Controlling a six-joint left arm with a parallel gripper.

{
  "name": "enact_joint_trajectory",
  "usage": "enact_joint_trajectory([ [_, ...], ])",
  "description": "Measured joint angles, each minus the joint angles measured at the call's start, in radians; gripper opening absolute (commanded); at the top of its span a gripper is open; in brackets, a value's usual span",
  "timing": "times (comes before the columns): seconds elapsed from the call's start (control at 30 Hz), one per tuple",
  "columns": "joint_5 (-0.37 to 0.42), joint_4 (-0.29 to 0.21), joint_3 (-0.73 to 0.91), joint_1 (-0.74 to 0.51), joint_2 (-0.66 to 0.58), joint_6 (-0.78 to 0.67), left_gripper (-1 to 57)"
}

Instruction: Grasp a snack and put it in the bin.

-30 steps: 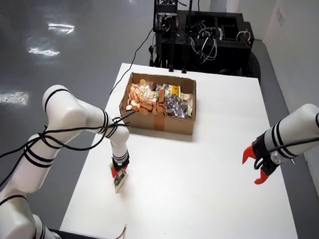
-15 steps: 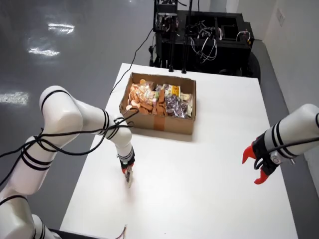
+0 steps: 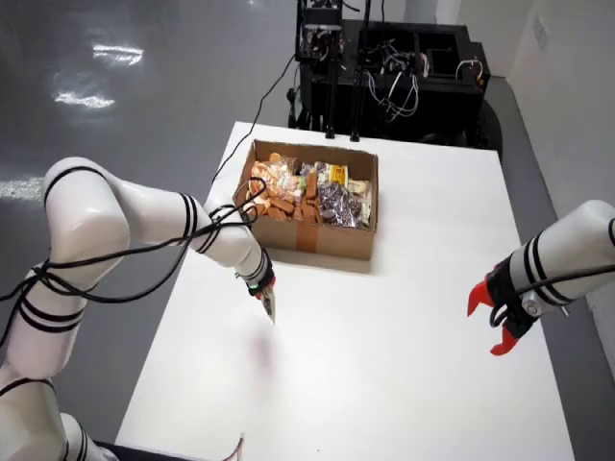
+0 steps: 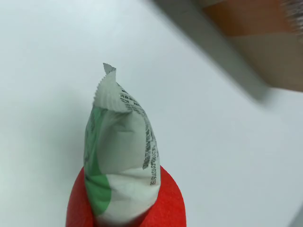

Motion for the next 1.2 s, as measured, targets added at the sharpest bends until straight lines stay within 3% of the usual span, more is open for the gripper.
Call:
enact_joint_trajectory([
  [0.3, 0.008, 0.008, -0.145, 0.002, -0.026, -0.016, 10.8],
  [0.53, 0.056, 0.009, -0.343, -0.012, 0.069, -0.007, 10.7],
  [0.87, 0.062, 0.008, -0.588, 0.000, 0.180, -0.029, 10.6],
  [1.2, 0.068, 0.005, -0.959, 0.025, 0.382, -0.049, 10.6],
])
